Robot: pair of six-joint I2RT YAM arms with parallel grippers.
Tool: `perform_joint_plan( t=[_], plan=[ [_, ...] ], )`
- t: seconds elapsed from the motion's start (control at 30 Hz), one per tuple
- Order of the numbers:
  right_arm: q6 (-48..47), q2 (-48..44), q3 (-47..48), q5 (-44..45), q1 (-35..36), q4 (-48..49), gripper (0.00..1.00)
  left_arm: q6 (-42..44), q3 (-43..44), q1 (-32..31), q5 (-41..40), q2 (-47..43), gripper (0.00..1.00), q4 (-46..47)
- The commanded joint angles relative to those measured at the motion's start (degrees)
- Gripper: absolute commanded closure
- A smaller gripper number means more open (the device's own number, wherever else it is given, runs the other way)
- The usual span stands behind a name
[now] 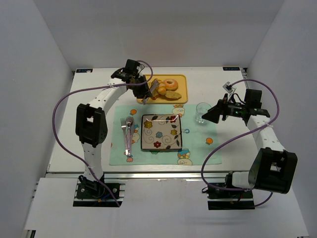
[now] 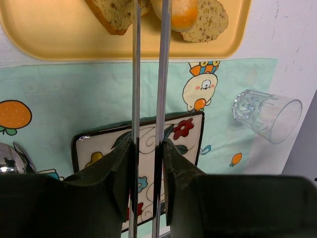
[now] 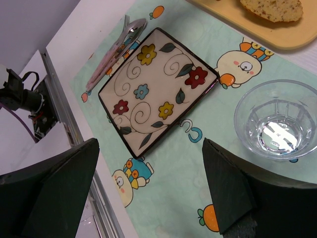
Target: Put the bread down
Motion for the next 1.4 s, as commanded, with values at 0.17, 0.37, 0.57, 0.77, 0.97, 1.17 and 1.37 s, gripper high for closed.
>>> perform_joint_plan(
  t=[0.17,0.37,0.57,0.77,0.97,1.17,1.37],
  plan=[
    [-0.1,-1.0,-0.7,-1.7,-0.4,0.0,0.1,-0.3,0.1,-0.3,1.6,-3.7,0.9,2.1],
    [0.0,-1.2,-1.0,-1.8,-0.4,0.2,0.11,-0.7,0.5,-0.3,2.1,-5.6,1.0,2.4],
    [0.1,-1.3,-1.1,-2.2,-0.4,0.2,0.11,-1.0,-0.4,-0.3,2.9,-6.7,1.0,2.5],
    [0.1,-1.7,-1.3,-2.3,-0.4,0.2,0.11,-1.2,-2.2,-0.3,2.9,-8.7,1.0,3.2],
    [0.0,-1.9,-1.6,-2.3,-0.4,0.0,0.11,-1.0,-3.3,-0.3,3.3,-10.7,1.0,3.1],
    [-0.3,-2.2,-1.6,-2.3,-0.4,-0.2,0.11,0.7,-10.0,-0.3,5.5,-16.4,1.0,4.0],
    [-1.2,-1.9,-1.5,-2.3,-0.4,-0.9,0.11,3.5,-26.3,-0.3,8.9,-30.4,1.0,7.2]
  ],
)
